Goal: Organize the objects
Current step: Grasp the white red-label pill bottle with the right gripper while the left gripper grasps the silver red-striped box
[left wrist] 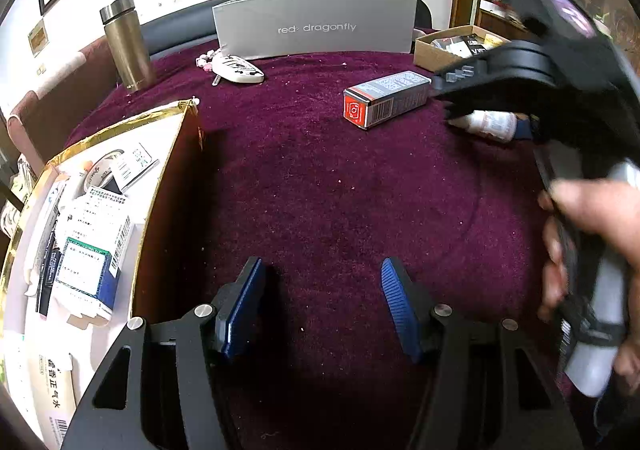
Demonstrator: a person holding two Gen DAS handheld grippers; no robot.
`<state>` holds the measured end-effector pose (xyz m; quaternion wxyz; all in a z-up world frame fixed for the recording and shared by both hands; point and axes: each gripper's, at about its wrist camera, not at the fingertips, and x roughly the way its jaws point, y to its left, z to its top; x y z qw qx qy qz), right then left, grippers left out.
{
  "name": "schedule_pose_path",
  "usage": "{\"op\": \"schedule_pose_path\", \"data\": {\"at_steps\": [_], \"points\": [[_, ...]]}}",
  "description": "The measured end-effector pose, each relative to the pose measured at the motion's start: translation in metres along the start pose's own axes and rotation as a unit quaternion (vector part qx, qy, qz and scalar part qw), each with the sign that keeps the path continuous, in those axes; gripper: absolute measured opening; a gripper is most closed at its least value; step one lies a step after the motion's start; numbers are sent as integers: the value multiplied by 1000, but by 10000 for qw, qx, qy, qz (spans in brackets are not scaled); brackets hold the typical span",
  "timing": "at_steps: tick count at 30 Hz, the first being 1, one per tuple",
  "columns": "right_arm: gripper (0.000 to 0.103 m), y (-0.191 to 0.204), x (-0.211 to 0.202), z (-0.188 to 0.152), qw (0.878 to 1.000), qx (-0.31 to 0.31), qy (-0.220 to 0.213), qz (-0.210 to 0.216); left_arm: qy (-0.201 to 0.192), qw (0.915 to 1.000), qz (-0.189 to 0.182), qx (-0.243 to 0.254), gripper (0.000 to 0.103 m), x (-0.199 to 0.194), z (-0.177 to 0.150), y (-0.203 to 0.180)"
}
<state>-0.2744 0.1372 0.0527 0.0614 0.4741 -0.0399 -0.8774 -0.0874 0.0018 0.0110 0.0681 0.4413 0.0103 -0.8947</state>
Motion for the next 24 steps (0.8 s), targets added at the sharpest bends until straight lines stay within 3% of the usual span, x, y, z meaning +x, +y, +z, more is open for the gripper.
{"op": "schedule_pose_path", "data": {"at_steps": [5,8,14,19,22,24], "points": [[63,-35,-28,-21,9981,263,-62,562,-28,10000,-46,34,54,-1,0,-1],[63,-54,-35,-37,9936,360,-385,999,-120,9997,-131,145,54,-5,-1,-6],[63,-63,-50,-30,9908,162,-708,1144,76,9989,-127,450,54,-5,7,-27],[63,-72,-62,-20,9854,373,-833,1434,253,9894,-67,1430,55,-9,47,-62],[63,-78,-59,-18,9837,540,-749,1543,374,9808,222,1899,55,3,84,-69],[64,-80,-59,-18,9818,643,-693,1645,369,9790,206,1997,55,13,106,-64]]}}
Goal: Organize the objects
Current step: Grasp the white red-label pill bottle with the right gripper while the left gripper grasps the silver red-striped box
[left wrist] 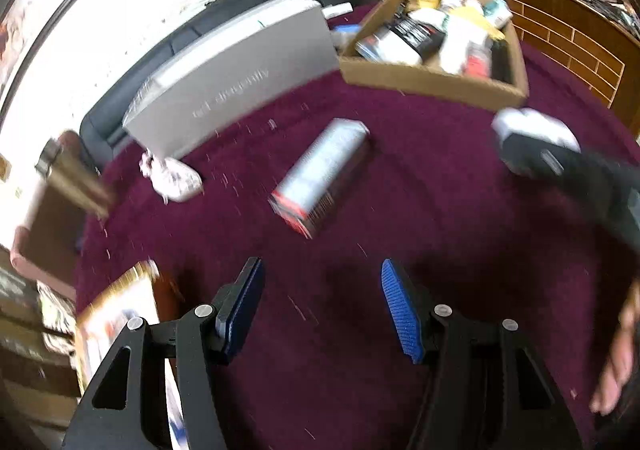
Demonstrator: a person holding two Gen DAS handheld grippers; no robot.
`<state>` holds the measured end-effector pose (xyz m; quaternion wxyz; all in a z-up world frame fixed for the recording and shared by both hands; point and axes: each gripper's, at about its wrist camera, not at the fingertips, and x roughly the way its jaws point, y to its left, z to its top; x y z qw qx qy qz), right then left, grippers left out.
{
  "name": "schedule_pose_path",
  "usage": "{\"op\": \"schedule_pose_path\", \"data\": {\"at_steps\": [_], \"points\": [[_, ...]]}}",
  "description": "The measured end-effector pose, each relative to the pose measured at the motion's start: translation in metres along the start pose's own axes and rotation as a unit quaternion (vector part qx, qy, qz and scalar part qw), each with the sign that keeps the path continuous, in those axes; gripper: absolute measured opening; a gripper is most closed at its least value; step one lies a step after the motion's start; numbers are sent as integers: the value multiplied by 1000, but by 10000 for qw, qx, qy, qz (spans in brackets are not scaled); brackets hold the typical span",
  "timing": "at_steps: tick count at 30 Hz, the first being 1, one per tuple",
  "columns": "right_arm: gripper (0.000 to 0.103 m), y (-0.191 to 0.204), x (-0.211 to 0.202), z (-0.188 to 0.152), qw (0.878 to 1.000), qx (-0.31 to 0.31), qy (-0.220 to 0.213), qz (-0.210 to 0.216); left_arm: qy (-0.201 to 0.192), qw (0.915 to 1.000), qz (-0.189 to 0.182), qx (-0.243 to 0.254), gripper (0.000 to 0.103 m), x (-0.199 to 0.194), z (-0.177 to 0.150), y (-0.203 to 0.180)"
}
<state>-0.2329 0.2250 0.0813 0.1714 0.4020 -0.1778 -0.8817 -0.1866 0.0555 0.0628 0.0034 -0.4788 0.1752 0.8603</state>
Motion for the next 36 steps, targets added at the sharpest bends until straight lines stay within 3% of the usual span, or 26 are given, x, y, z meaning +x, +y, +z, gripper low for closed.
{"op": "schedule_pose_path", "data": {"at_steps": [6,10,16,19,22,28,36], "points": [[64,-2,2,1,9999,79,62,91,324,9988,-348,-73,55,38,37,26],[64,1,3,1,9998,80,108,133,304,9987,-392,78,55,54,49,25],[64,3,6,-1,9998,74,147,117,410,9971,-630,-108,55,78,57,23],[64,4,8,-2,9998,39,173,74,388,9951,-830,-380,50,87,54,25],[64,5,11,-2,9997,19,220,54,342,9908,-1049,-787,23,87,52,28],[64,3,14,-3,9996,1,264,-64,408,9856,-1044,-1267,22,76,35,27],[64,3,14,-3,9994,-64,278,-179,414,9826,-824,-1614,22,39,-22,18]]}}
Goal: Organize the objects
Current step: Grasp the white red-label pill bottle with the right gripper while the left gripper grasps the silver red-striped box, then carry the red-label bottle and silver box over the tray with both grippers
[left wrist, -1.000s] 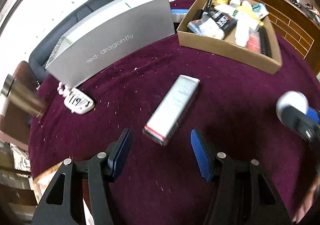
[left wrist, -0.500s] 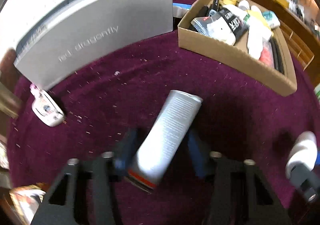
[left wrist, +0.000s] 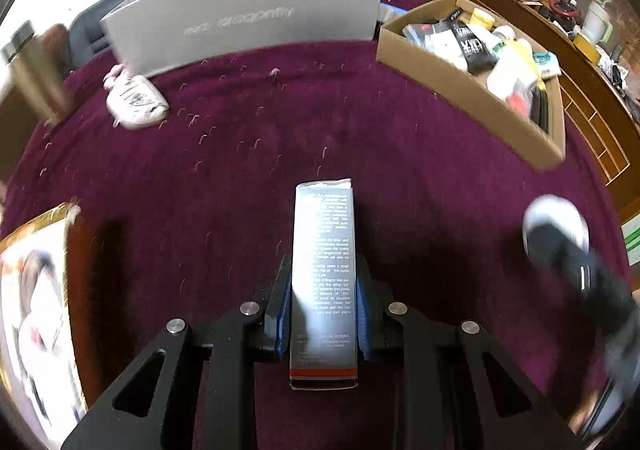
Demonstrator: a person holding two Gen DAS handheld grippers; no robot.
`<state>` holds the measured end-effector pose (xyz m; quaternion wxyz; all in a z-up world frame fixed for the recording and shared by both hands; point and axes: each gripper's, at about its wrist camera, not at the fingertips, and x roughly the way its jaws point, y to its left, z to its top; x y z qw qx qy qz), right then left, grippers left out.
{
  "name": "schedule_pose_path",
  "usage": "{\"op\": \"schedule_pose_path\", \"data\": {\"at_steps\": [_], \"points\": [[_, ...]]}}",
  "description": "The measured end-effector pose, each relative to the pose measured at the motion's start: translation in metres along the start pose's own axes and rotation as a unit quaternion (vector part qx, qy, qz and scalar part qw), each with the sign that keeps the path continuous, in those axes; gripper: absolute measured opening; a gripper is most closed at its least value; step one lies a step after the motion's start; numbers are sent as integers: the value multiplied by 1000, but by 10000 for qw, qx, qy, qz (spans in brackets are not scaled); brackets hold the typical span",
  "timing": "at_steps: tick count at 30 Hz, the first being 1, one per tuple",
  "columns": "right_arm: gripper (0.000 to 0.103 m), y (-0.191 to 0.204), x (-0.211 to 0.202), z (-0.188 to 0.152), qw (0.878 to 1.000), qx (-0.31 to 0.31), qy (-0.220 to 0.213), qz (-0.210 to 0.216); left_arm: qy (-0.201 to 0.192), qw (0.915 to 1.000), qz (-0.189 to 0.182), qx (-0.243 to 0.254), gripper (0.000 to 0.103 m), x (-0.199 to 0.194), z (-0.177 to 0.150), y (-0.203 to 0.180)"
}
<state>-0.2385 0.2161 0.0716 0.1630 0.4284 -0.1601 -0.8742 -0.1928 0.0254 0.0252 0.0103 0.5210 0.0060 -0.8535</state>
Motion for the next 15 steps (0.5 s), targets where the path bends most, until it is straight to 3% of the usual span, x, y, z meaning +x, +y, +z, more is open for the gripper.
{"op": "schedule_pose_path", "data": {"at_steps": [9,15], "points": [[63,7,0,-4,9997,-217,-17,-83,9,9997,-255,48,22,-40,-76,-2],[63,24,2,-9,9981,-614,-24,-105,-47,9975,-666,-224,22,-64,-121,5]]}}
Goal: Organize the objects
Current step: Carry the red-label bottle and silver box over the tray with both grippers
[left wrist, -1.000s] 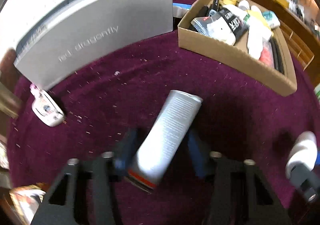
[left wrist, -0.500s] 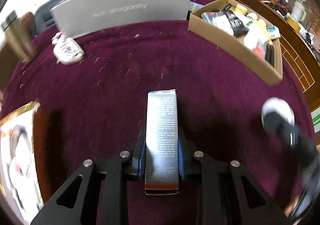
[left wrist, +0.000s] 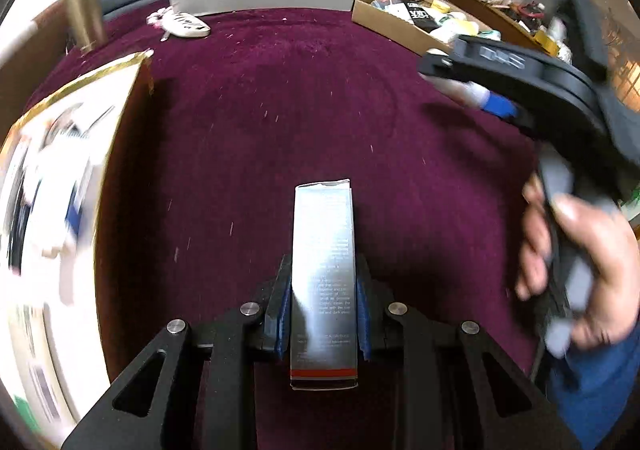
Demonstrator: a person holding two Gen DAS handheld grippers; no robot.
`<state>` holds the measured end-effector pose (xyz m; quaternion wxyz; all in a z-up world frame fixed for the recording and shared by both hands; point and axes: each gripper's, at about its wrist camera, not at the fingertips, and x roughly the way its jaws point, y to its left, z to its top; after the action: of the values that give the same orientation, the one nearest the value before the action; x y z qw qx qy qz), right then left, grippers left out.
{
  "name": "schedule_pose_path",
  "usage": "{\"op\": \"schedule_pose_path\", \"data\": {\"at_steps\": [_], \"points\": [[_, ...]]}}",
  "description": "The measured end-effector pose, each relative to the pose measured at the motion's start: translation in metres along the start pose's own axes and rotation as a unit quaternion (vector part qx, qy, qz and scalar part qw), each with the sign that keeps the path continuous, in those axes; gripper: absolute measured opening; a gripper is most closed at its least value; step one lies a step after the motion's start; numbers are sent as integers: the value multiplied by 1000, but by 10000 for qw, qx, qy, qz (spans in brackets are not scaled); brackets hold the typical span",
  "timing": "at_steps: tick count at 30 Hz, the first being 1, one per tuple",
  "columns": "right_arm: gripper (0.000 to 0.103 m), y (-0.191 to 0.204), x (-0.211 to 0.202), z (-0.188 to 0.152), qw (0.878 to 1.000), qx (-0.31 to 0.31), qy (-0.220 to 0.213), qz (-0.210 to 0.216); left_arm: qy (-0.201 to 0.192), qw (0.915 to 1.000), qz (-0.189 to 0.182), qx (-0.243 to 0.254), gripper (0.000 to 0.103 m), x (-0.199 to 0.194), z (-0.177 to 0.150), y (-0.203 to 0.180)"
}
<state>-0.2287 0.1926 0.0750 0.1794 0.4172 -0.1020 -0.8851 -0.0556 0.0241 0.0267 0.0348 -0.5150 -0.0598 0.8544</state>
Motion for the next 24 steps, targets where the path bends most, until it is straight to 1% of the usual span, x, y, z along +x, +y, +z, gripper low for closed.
{"op": "schedule_pose_path", "data": {"at_steps": [3,5,8,12,16,20,24], "points": [[63,10,-1,-3,9996,-264,-26,-28,-131,9997,-196,-50,22,-20,-23,1],[63,12,-3,-5,9995,-298,-6,42,-240,9990,-381,-17,22,-37,-34,2],[63,21,-10,-14,9995,-269,81,131,-488,9980,-404,84,22,-61,-40,8],[64,52,-27,-36,9978,-513,217,356,-658,9959,-613,55,22,-80,-47,22],[64,79,-43,-56,9948,-666,369,671,-816,9941,-701,-160,22,-91,-53,48],[64,109,-58,-69,9915,-869,379,896,-1004,9915,-708,-419,23,-105,-60,76],[64,146,-69,-82,9859,-1168,419,1120,-1182,9883,-579,-770,23,-114,-64,109]]}}
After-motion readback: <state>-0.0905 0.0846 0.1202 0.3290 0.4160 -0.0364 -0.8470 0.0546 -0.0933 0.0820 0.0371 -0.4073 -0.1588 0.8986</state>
